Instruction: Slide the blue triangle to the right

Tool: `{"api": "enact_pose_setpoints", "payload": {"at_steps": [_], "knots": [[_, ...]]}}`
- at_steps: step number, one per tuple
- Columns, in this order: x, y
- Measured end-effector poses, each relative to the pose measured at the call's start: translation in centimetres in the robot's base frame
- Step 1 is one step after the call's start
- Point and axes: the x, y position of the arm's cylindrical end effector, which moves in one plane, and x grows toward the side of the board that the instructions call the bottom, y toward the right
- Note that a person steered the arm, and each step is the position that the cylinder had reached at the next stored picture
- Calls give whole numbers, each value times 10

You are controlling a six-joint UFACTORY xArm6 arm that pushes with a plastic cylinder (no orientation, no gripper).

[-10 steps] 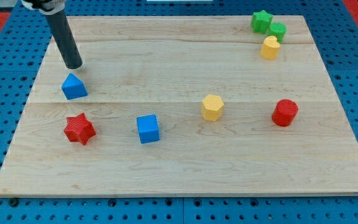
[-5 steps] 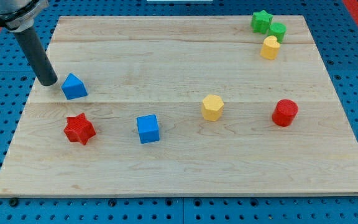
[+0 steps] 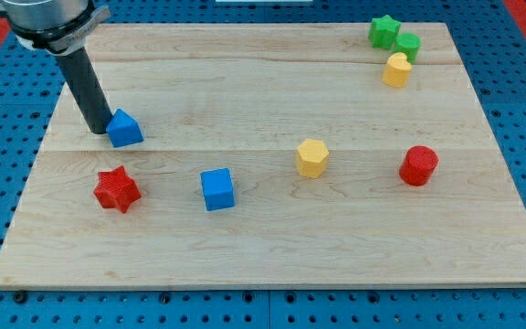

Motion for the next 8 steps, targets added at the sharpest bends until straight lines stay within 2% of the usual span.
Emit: {"api": "enact_pose_setpoints", "payload": {"at_steps": [3,6,8], "knots": [[14,4],[14,63],[-8,88]]}}
